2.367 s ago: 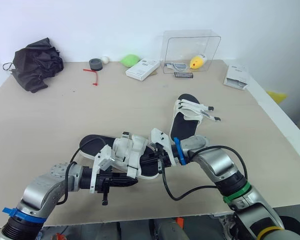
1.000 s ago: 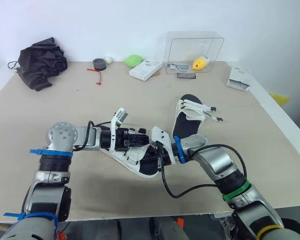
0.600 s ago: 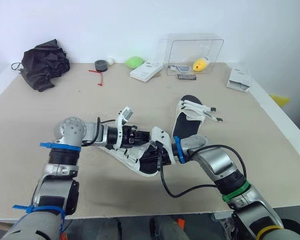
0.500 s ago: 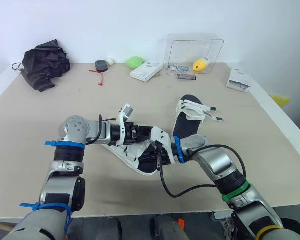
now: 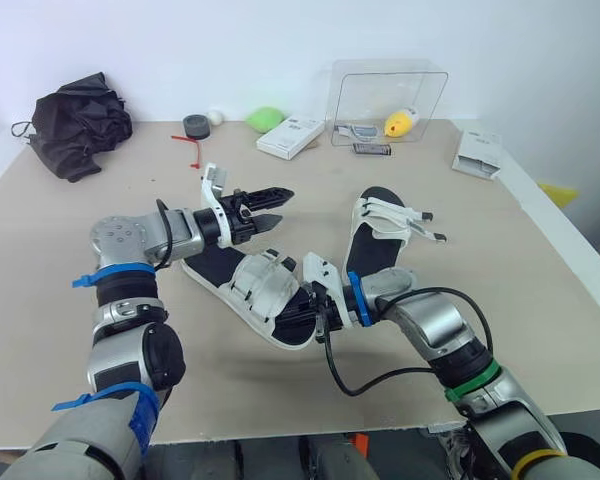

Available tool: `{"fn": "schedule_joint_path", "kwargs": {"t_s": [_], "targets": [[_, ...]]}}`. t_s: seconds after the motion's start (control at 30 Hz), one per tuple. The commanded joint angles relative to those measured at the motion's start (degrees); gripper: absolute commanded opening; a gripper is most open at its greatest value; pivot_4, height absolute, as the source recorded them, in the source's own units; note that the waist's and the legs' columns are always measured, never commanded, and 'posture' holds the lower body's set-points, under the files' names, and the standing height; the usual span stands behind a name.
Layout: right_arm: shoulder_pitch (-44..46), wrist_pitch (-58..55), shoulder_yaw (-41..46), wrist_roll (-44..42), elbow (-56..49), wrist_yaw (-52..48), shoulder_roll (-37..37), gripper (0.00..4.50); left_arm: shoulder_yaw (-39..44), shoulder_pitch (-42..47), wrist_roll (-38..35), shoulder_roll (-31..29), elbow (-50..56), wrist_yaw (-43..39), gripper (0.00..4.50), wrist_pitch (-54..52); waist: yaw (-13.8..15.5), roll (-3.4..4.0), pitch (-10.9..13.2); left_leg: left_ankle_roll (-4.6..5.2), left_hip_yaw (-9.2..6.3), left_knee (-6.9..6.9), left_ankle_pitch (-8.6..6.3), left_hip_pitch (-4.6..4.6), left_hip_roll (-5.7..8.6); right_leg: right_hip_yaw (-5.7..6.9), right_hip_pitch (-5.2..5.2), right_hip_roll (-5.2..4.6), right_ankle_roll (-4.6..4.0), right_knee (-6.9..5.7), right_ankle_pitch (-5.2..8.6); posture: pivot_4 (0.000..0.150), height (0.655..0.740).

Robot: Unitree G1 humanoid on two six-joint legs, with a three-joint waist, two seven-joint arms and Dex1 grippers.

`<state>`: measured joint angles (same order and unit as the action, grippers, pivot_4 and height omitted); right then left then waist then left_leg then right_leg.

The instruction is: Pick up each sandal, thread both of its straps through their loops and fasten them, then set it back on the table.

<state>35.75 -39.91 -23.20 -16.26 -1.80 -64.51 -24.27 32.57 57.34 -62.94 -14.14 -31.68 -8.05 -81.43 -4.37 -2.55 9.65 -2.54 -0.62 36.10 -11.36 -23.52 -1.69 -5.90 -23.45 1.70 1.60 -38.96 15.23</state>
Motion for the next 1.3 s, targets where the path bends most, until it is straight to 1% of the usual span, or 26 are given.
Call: {"fn": "schedule_joint_path", "kwargs": {"t_s": [0.03,0.1,0.17,0.2,0.23,0.33,0.37,0.43,0.53,0.57,0.6,0.67,0.7,0.8,1.0,1.1,1.3], "targets": [[0.9,-2.6,2.6,-0.7,-2.8,0.2,-3.6,0.00,-0.8,-0.4,-1.8,-3.5,7.8,-4.1,3.59,-1.7,0.1,0.00,0.1,-0.01,-0.06,0.00,-0.01,-0.10,0.04,0.05,-0.06,-0.07,0.02,0.00,0.02,0.150,0.7400],[1.0,-4.4,5.5,-2.5,-5.7,-0.1,-6.4,0.00,-4.3,-3.6,-2.8,-7.5,15.5,-11.2,3.59,-2.7,0.1,0.01,0.1,-0.02,-0.10,0.02,-0.01,-0.32,0.07,0.08,-0.22,-0.17,0.06,0.00,0.04,0.150,0.7400],[1.0,-6.4,8.2,-4.6,-8.1,-0.1,-8.6,0.00,-8.6,-7.7,-2.4,-12.2,22.7,-19.3,3.59,-1.4,0.1,0.02,0.1,-0.06,-0.26,0.01,0.00,-0.73,0.10,0.05,-0.62,-0.34,0.07,-0.03,0.05,0.150,0.7400],[0.8,-7.2,9.4,-5.6,-9.3,0.0,-9.6,0.00,-10.3,-9.7,-1.6,-14.6,25.0,-23.0,3.59,-0.1,0.1,0.04,0.1,-0.07,-0.29,0.01,0.00,-0.79,0.11,0.06,-0.67,-0.37,0.04,-0.04,0.03,0.150,0.7400],[0.6,-7.9,10.3,-6.3,-10.2,0.1,-10.3,0.00,-11.8,-11.1,-0.9,-16.3,26.6,-25.8,3.59,1.2,0.1,0.05,0.1,-0.11,-0.32,-0.03,-0.02,-0.84,0.14,0.07,-0.75,-0.43,-0.23,-0.04,-0.10,0.150,0.7400],[-1.9,-9.8,14.4,-8.8,-14.3,0.6,-13.6,0.00,-19.8,-20.1,8.8,-25.8,33.3,-41.2,3.59,16.1,0.2,0.05,0.1,-0.15,-0.44,-0.17,-0.06,-0.85,0.16,0.24,-0.75,-0.47,-0.46,-0.03,0.01,0.150,0.7400],[-3.0,-10.5,15.9,-9.8,-15.7,1.0,-14.6,0.00,-21.8,-22.9,11.5,-28.7,34.2,-46.3,3.59,20.5,0.2,0.05,0.1,-0.16,-0.44,-0.27,-0.06,-0.82,0.16,0.26,-0.76,-0.47,-0.51,-0.03,0.05,0.150,0.7400],[-4.9,-11.8,18.4,-11.7,-18.0,2.2,-15.7,0.00,-24.7,-26.7,15.8,-32.6,34.2,-53.3,3.59,27.6,0.3,0.06,0.1,-0.17,-0.45,-0.39,-0.06,-0.81,0.15,0.33,-0.78,-0.52,-0.64,-0.02,0.13,0.150,0.7400],[-8.8,-13.2,23.5,-15.1,-22.1,4.2,-16.8,0.00,-26.6,-30.8,19.8,-35.7,33.6,-60.4,3.59,35.1,0.6,0.07,0.1,-0.15,-0.44,-0.40,-0.06,-0.87,0.15,0.55,-0.78,-0.60,-0.74,-0.03,0.25,0.150,0.7400],[-10.4,-13.6,25.5,-16.4,-23.8,4.9,-17.0,0.00,-27.3,-32.0,21.3,-36.5,33.5,-62.3,3.59,37.4,0.7,0.07,0.1,-0.14,-0.45,-0.40,-0.06,-0.88,0.14,0.60,-0.78,-0.57,-0.67,-0.03,0.32,0.150,0.7400],[-12.4,-14.6,28.0,-18.3,-25.9,5.8,-17.1,0.00,-28.5,-33.2,23.6,-37.3,33.5,-63.7,3.59,40.2,0.9,0.07,0.1,-0.13,-0.48,-0.39,-0.07,-0.90,0.14,0.64,-0.77,-0.52,-0.38,-0.03,0.51,0.150,0.7400],[-15.1,-16.2,31.1,-21.5,-28.7,7.1,-17.1,0.00,-30.4,-34.6,27.5,-37.9,32.8,-65.5,3.59,45.5,1.4,0.08,0.1,-0.07,-0.50,-0.37,-0.10,-0.91,0.14,0.67,-0.75,-0.47,-0.34,-0.03,0.56,0.150,0.7400],[-16.7,-17.7,33.4,-24.2,-30.6,8.3,-16.7,0.00,-31.2,-34.9,29.6,-37.2,31.6,-65.9,3.59,48.7,1.6,0.08,0.1,-0.05,-0.50,-0.36,-0.11,-0.93,0.14,0.67,-0.75,-0.49,-0.32,-0.03,0.56,0.150,0.7400],[-20.5,-20.5,37.6,-29.7,-34.9,12.0,-16.0,0.00,-31.6,-33.9,31.7,-34.4,28.4,-66.5,3.59,53.9,1.8,0.08,0.1,0.01,-0.50,-0.23,-0.13,-0.98,0.14,0.69,-0.73,-0.50,-0.31,-0.04,0.57,0.150,0.7400],[-25.8,-21.8,38.4,-34.2,-39.2,18.0,-16.3,0.00,-34.1,-30.1,36.3,-30.1,22.1,-69.5,3.59,62.8,1.8,0.08,0.1,0.12,-0.61,0.25,-0.15,-1.12,0.08,0.87,-0.64,-0.41,-0.25,-0.06,0.49,0.150,0.7400],[-26.6,-21.9,38.3,-35.7,-39.8,20.8,-16.2,0.00,-35.7,-28.2,38.0,-28.4,19.6,-71.3,3.59,65.3,1.8,0.08,0.1,0.22,-0.57,0.34,-0.10,-1.11,0.09,0.84,-0.60,-0.41,-0.19,-0.06,0.37,0.150,0.7400],[-27.3,-21.1,37.7,-36.8,-39.3,23.3,-17.2,0.00,-40.2,-26.5,41.3,-27.5,17.0,-76.7,3.59,67.1,1.8,0.08,0.1,0.32,-0.60,0.38,-0.04,-1.10,0.09,0.85,-0.57,-0.32,-0.20,-0.07,0.28,0.150,0.7400]]}}
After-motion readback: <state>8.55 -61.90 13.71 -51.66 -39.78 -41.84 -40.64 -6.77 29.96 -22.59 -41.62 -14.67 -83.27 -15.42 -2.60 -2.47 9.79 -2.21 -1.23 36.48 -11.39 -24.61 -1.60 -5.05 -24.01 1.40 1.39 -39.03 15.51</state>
